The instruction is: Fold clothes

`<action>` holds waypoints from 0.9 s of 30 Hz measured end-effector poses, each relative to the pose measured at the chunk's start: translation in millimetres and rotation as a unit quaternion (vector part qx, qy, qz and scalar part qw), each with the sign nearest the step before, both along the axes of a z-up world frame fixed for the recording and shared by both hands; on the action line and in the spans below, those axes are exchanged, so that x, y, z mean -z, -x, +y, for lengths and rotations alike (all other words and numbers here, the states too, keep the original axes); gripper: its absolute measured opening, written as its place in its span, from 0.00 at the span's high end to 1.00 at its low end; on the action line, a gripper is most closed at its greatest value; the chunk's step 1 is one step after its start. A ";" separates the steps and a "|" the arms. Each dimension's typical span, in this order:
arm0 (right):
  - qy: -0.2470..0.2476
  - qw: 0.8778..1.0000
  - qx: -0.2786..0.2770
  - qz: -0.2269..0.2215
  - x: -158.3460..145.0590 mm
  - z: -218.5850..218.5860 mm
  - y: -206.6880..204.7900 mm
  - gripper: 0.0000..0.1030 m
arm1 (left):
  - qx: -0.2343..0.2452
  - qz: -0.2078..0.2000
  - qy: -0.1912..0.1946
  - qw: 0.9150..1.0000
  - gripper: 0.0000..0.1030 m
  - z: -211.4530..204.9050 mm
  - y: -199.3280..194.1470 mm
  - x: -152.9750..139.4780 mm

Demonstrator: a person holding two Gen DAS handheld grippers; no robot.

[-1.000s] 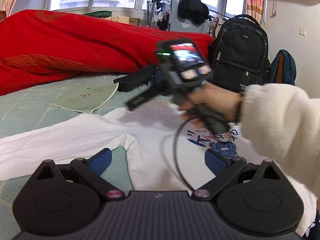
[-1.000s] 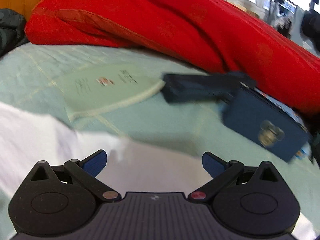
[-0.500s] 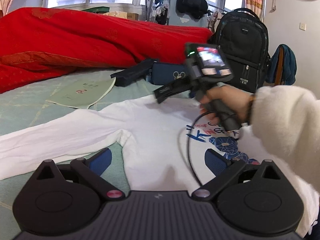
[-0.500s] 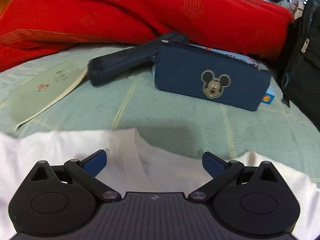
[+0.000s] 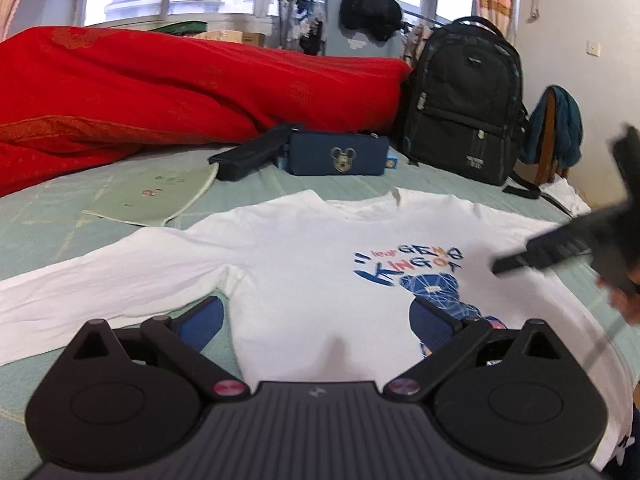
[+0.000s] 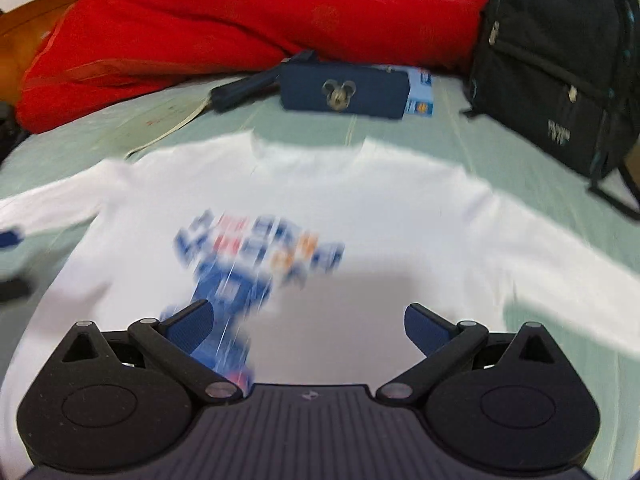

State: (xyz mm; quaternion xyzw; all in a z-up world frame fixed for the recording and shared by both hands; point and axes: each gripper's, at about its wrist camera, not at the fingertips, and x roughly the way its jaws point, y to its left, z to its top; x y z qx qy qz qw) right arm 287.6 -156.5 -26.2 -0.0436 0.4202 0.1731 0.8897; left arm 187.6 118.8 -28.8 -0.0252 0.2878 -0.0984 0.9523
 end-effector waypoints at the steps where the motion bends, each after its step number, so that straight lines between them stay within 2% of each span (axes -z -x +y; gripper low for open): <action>1: -0.003 1.000 0.000 0.002 2.9 -3.3 13.6 0.00 | 0.005 0.001 -0.002 1.000 0.04 -2.9 0.1 0.2; 6: -0.004 1.000 0.008 0.001 26.9 -16.7 78.3 0.00 | 0.028 0.002 -0.015 0.999 0.04 -18.8 1.9 1.3; 9: -0.007 0.999 0.033 0.013 42.0 -30.5 108.5 0.00 | 0.043 0.000 -0.018 0.999 0.04 -26.9 5.6 0.5; 15: -0.028 0.997 0.078 0.003 52.3 -53.2 156.8 0.00 | 0.064 -0.008 -0.028 0.997 0.04 -41.1 12.6 -2.1; 21: -0.003 0.995 0.096 -0.013 60.9 -45.1 169.8 0.00 | 0.080 -0.012 -0.048 0.996 0.04 -55.0 23.7 -8.9; 25: -0.010 0.996 0.093 -0.010 61.4 -48.5 168.9 0.00 | 0.107 -0.013 -0.041 0.993 0.04 -56.3 39.6 -17.1; 27: -0.015 0.996 0.090 -0.014 62.3 -50.8 170.9 0.00 | 0.109 -0.004 -0.051 0.993 0.02 -58.0 45.9 -14.7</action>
